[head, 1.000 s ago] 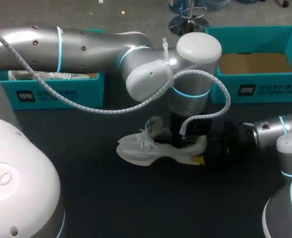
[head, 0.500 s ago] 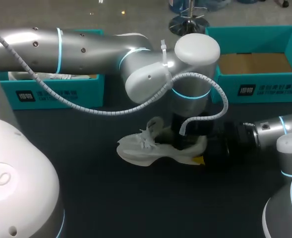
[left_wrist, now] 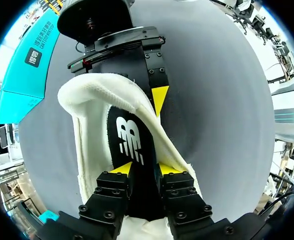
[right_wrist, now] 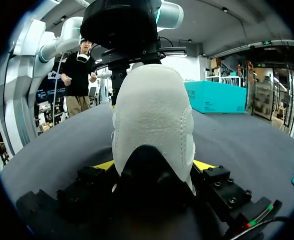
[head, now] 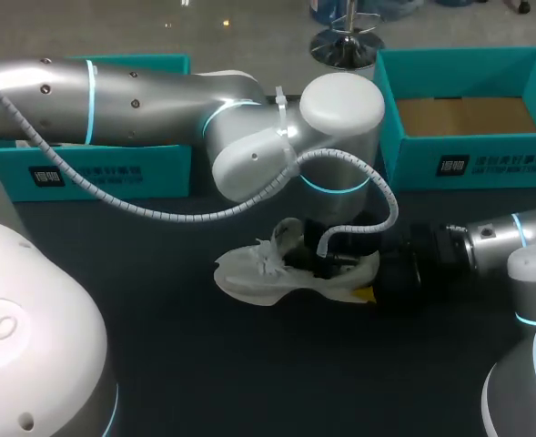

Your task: Take the shoe out of the shoebox, open the shoe tongue, remove and reinsert the insole, then place the shoe into the shoebox

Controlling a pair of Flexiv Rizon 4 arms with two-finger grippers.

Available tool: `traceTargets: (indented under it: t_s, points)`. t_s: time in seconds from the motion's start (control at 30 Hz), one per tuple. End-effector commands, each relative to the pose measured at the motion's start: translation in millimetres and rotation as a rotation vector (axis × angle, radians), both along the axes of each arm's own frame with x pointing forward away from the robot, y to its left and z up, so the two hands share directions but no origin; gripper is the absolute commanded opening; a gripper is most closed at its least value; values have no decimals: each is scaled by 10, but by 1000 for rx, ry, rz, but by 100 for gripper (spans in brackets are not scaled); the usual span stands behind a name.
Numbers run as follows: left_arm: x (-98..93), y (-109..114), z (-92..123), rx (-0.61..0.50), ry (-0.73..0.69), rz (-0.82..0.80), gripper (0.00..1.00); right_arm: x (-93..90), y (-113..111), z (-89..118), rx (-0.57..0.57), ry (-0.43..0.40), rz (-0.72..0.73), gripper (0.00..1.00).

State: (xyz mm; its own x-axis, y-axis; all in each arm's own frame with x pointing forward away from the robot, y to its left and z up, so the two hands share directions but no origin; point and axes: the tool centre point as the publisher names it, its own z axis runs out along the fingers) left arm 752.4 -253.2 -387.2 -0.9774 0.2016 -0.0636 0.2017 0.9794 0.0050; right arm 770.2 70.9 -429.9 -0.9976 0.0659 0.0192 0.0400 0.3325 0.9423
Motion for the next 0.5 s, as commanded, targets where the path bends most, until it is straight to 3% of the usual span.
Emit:
traceTargets:
  t_s: [0.03, 0.2, 0.4, 0.43, 0.47, 0.5]
  points:
    - [-24, 13, -72, -1, -11, 2, 30, 8, 25, -33, -4, 1, -3, 0]
    - [-13, 10, -208, -40, -82, -20, 39, 8, 25, -33, -4, 1, -3, 0]
    - [17, 46, -376, -79, -146, -48, 39, 8, 25, -33, -4, 1, -3, 0]
    - [15, 52, -411, -76, -159, -52, 32, 8, 25, -33, -4, 1, -3, 0]
    - [23, 54, -441, -63, -171, -40, 10, 8, 25, -33, -4, 1, -3, 0]
    - [31, 51, -460, -46, -176, -36, 0, 8, 25, -33, -4, 1, -3, 0]
